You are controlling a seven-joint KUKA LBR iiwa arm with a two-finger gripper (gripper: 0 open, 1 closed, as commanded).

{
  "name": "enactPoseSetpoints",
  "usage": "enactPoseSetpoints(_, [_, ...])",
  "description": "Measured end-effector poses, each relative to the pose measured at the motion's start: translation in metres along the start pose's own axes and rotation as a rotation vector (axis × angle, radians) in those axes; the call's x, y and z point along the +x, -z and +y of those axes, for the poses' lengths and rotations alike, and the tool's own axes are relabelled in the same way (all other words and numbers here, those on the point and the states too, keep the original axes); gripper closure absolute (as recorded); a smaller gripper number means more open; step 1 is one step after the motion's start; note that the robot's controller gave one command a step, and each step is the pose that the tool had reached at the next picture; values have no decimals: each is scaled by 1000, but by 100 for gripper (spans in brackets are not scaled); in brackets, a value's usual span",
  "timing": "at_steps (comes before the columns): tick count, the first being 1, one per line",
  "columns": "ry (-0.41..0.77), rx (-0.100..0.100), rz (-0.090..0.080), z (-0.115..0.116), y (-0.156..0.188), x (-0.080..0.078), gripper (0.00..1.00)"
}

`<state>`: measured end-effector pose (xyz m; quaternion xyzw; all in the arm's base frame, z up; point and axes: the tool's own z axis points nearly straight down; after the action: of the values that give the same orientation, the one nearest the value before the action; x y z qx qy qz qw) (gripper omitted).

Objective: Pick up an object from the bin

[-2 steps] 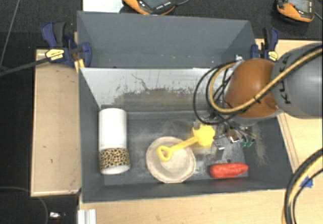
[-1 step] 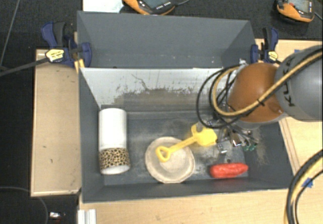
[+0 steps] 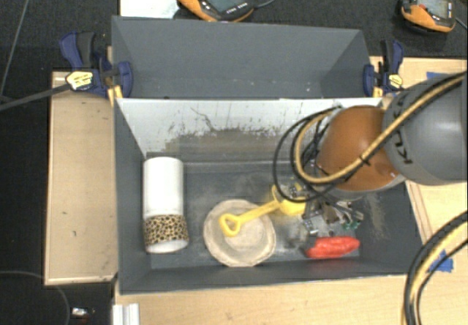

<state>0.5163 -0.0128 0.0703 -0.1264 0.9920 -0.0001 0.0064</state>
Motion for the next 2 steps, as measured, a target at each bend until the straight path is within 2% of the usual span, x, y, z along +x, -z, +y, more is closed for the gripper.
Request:
enactPoseSetpoints(1, [-76, 7, -19, 1, 2, -18, 100])
enactPoseSetpoints(2, [-74, 7, -21, 1, 2, -18, 100])
